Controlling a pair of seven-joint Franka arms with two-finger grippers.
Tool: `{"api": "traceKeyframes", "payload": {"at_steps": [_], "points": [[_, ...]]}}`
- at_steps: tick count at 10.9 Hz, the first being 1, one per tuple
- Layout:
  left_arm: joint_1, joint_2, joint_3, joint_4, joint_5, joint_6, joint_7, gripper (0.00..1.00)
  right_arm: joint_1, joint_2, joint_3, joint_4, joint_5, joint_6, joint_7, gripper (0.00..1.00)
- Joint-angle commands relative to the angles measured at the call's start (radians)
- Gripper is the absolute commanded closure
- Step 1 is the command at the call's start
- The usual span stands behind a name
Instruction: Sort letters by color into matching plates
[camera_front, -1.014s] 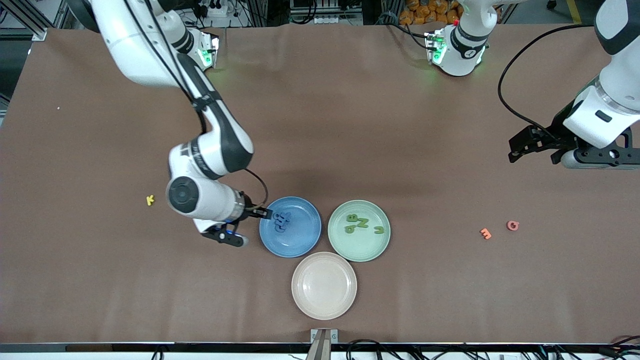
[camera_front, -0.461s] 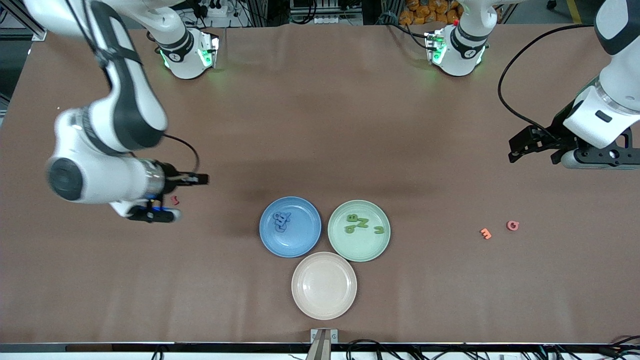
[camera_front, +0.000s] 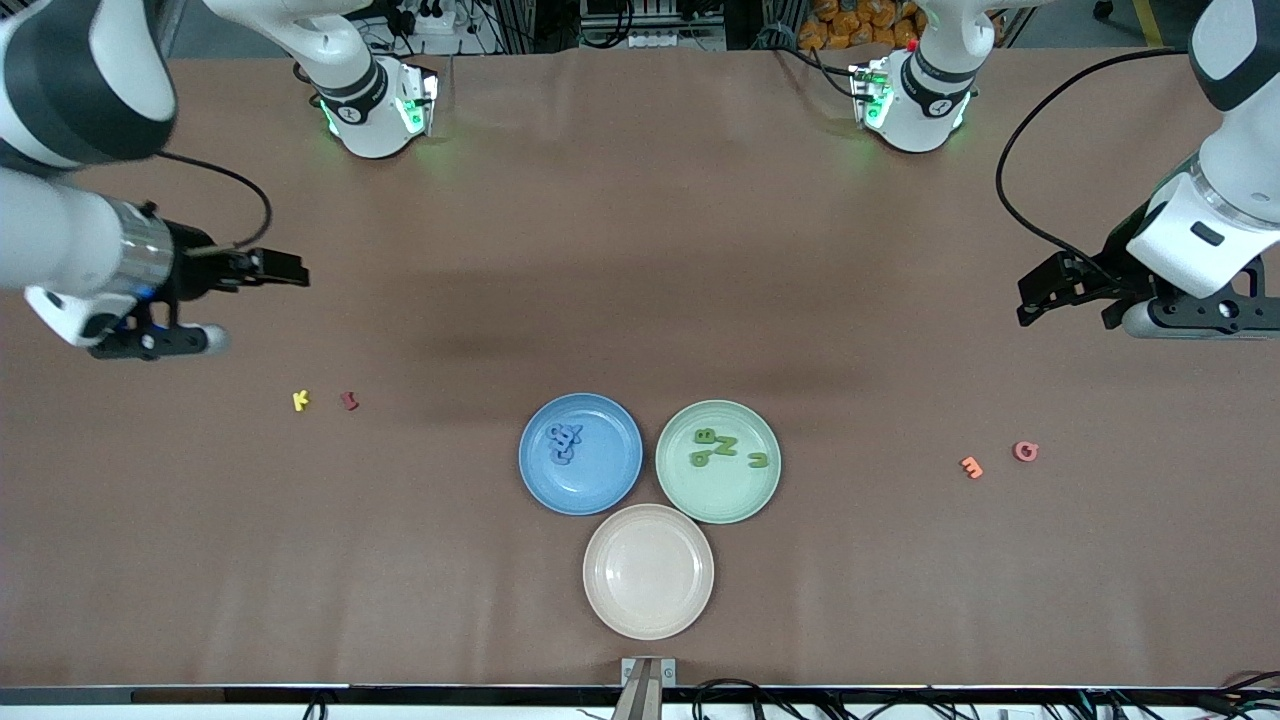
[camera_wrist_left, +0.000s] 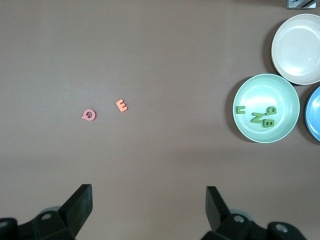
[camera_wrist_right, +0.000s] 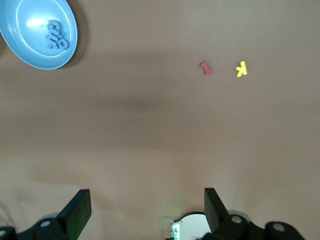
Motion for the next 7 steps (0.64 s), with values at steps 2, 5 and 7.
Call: {"api": "traceKeyframes", "payload": {"at_steps": [2, 5, 7], "points": [[-0.002, 0.0, -0.002, 0.012, 0.0, -0.011, -0.002, 0.0, -0.024, -0.114, -0.01, -0.038, -0.188, 0.109, -0.191, 0.0], [-0.002, 0.0, -0.002, 0.012, 0.0, -0.011, -0.002, 0.0, -0.034, -0.192, -0.01, -0.032, -0.22, 0.231, -0.253, 0.0], [-0.002, 0.0, -0.002, 0.012, 0.0, -0.011, -0.002, 0.0, -0.051, -0.208, -0.01, -0.053, -0.218, 0.234, -0.253, 0.0]]}}
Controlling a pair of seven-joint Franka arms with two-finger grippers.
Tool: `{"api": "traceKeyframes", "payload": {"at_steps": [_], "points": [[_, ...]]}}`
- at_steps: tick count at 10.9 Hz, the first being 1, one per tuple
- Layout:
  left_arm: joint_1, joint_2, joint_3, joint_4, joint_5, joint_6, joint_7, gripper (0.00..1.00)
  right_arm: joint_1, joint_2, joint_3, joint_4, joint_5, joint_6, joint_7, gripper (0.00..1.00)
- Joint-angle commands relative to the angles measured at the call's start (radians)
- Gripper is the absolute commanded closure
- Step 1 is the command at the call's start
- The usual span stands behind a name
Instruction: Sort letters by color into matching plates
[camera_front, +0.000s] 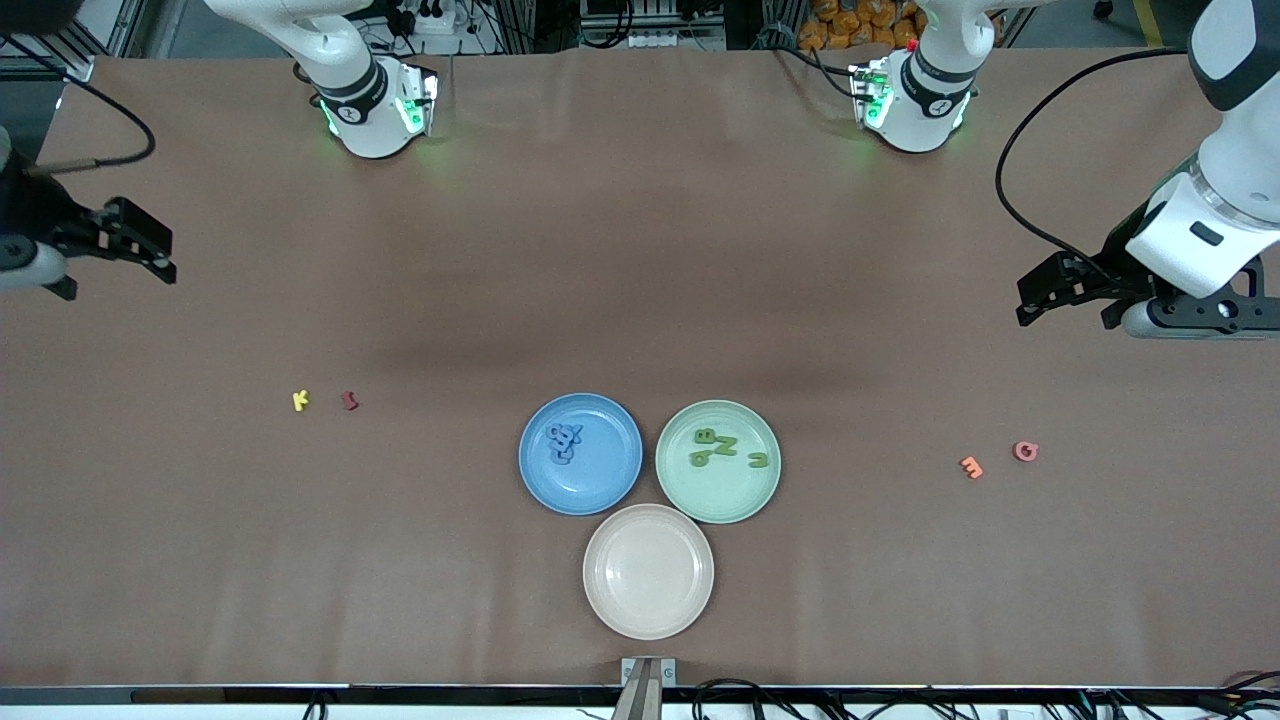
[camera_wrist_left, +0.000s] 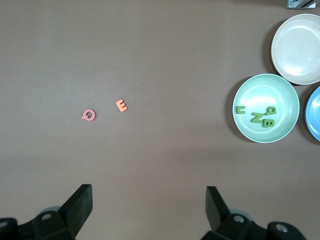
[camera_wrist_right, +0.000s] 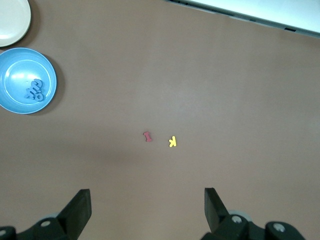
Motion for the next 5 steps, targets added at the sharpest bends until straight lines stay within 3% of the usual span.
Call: {"api": "traceKeyframes", "payload": {"at_steps": [1, 5], "points": [[-0.001, 0.0, -0.001, 0.011, 0.0, -0.011, -0.002, 0.0, -0.035, -0.047, 0.013, -0.052, -0.018, 0.006, -0.018, 0.0], [-0.003, 0.0, -0.001, 0.011, 0.001, -0.011, -0.002, 0.0, -0.03, -0.047, 0.011, -0.054, 0.003, 0.003, -0.015, 0.0]]}}
